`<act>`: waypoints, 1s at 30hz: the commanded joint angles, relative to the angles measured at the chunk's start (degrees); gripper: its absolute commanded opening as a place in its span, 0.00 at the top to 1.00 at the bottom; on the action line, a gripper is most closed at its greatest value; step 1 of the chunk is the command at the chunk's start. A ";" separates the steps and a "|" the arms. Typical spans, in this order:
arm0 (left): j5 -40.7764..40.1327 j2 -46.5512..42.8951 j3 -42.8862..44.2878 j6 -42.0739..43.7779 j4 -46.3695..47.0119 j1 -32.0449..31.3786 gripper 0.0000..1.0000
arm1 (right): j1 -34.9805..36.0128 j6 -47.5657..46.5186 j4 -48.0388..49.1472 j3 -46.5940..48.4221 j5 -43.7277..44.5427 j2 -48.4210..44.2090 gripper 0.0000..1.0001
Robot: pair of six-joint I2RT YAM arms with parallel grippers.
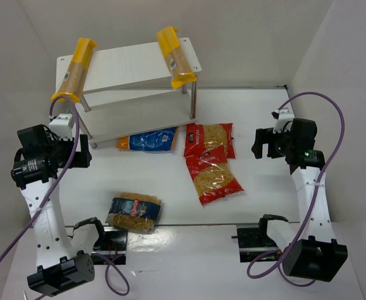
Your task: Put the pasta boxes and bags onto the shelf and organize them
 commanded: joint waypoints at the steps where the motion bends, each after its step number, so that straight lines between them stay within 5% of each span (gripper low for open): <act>1: 1.61 -0.79 1.36 0.58 0.04 0.42 0.00 | -0.46 -0.78 1.75 -0.49 -0.64 -0.07 0.01; 9: 1.61 -0.79 1.36 0.05 0.04 0.42 0.00 | -0.46 -1.39 1.15 0.13 -2.21 0.54 0.01; 13: 0.47 -1.41 3.91 0.05 -1.27 1.47 0.00 | 4.10 -1.39 0.00 1.27 -3.80 2.65 0.01; 22: -4.09 -3.78 10.33 -2.06 0.48 1.47 0.00 | 26.66 -1.39 -1.06 3.21 -0.66 14.68 0.01; 30: -7.35 -2.90 10.59 -2.76 -1.81 1.47 0.00 | 31.62 2.64 0.17 4.96 3.92 22.78 0.01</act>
